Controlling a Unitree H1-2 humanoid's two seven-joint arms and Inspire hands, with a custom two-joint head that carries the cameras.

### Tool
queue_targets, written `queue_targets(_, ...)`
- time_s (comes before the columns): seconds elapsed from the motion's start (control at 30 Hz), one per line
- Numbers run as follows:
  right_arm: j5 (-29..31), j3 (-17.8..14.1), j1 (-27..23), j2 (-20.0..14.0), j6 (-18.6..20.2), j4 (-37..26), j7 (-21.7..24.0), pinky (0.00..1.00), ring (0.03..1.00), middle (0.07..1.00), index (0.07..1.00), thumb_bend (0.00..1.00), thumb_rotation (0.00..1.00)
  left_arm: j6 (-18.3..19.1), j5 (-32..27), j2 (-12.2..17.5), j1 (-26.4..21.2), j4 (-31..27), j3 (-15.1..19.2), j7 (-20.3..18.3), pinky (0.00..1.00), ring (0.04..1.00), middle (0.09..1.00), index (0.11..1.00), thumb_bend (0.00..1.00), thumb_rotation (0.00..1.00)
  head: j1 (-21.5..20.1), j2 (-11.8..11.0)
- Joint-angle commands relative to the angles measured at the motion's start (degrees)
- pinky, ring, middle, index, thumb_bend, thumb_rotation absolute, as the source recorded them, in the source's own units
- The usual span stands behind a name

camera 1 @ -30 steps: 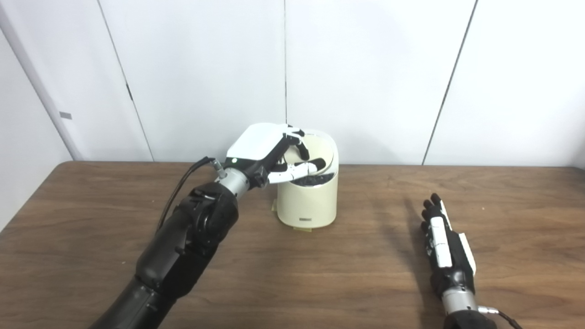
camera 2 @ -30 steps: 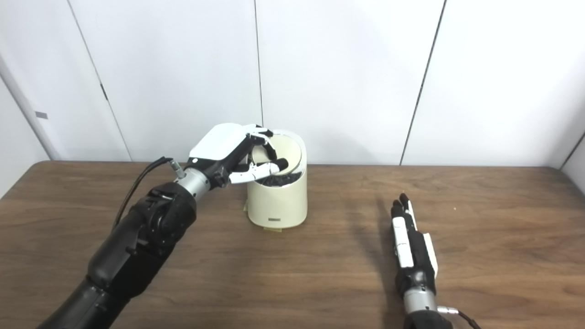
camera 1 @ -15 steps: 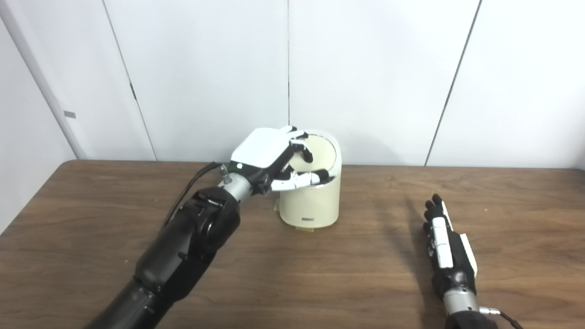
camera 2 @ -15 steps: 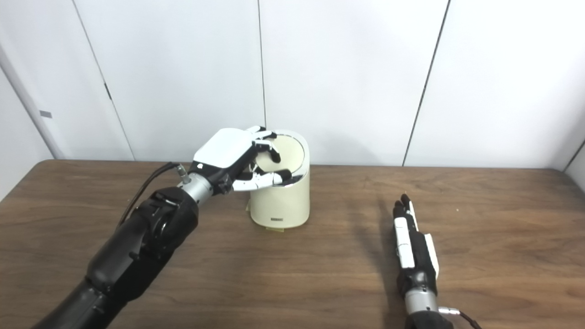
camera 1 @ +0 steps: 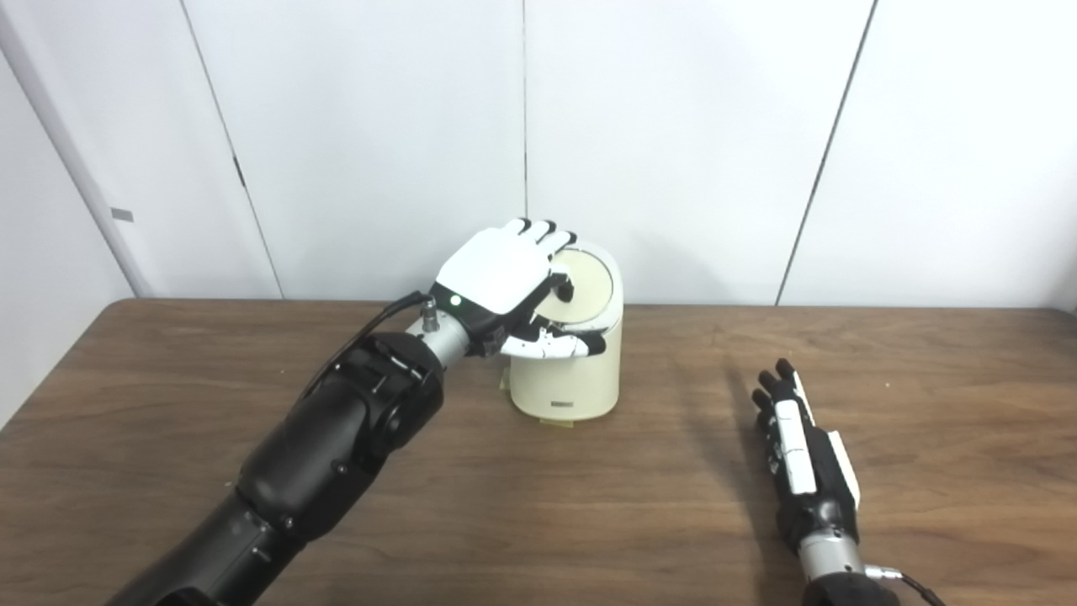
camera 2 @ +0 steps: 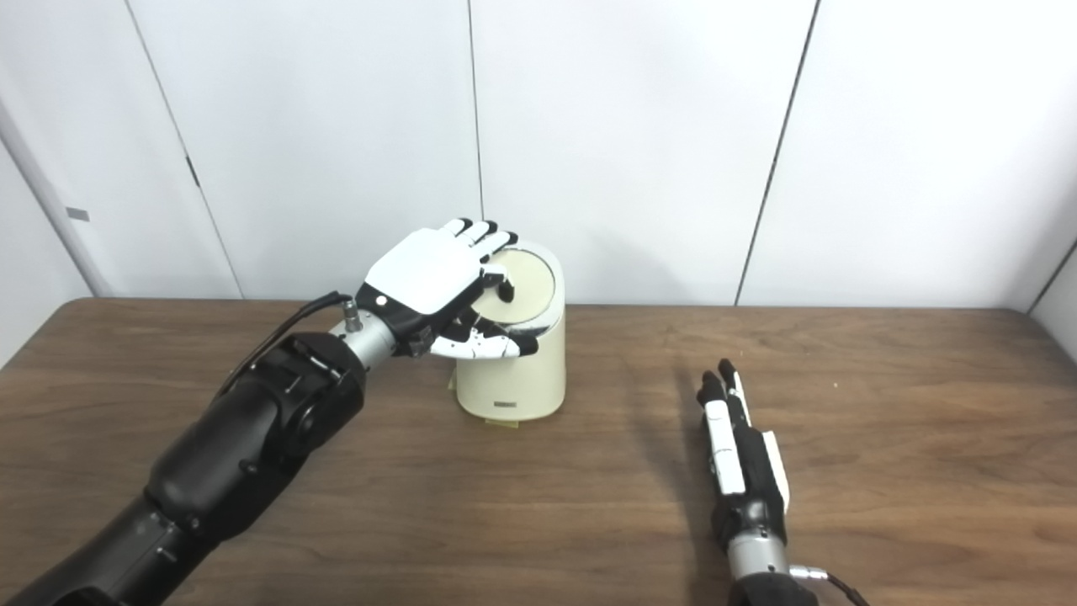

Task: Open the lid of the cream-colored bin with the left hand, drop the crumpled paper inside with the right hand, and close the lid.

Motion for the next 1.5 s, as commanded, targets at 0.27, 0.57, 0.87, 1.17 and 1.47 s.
queue_targets(0.27,-0.4,0.3,-1.0,0.2,-0.5,-1.8,0.0,1.00,0.967,0.960,1.000,0.59,0.90,5.9,-15.0,-5.7,5.0,-9.2,14.0,-0.1,0.78,0.889,0.905,0.865,0.53,0.97,0.1,0.5)
queue_targets(0.57,-0.3,0.4,-0.7,0.7,-0.1,-2.1,-0.1,1.00,0.978,0.956,1.000,0.59,0.89,11.2,-33.5,-12.2,7.3,-11.4,27.0,2.8,0.85,0.902,0.911,0.950,0.45,0.87,0.1,0.8)
queue_targets(0.87,0.0,0.3,-0.5,0.0,-0.6,-1.8,0.5,1.00,0.975,0.955,1.000,0.58,0.90,12.5,-41.6,-11.2,15.7,-12.7,33.0,6.2,0.99,0.972,0.953,1.000,0.47,0.88,0.3,0.9)
queue_targets(1.17,0.2,0.7,-0.9,-0.4,-0.8,-1.6,1.1,1.00,0.964,0.962,1.000,0.58,0.92,13.0,-49.0,-11.1,25.0,-13.9,37.3,8.7,0.98,0.954,0.964,0.993,0.44,0.87,0.7,0.4)
queue_targets(1.47,0.1,0.7,-1.0,-0.6,-0.5,-2.0,1.2,1.00,0.958,0.953,1.000,0.58,0.92,11.6,-58.5,-14.0,31.6,-12.7,39.9,10.9,1.00,0.999,1.000,1.000,0.46,0.87,0.4,0.8)
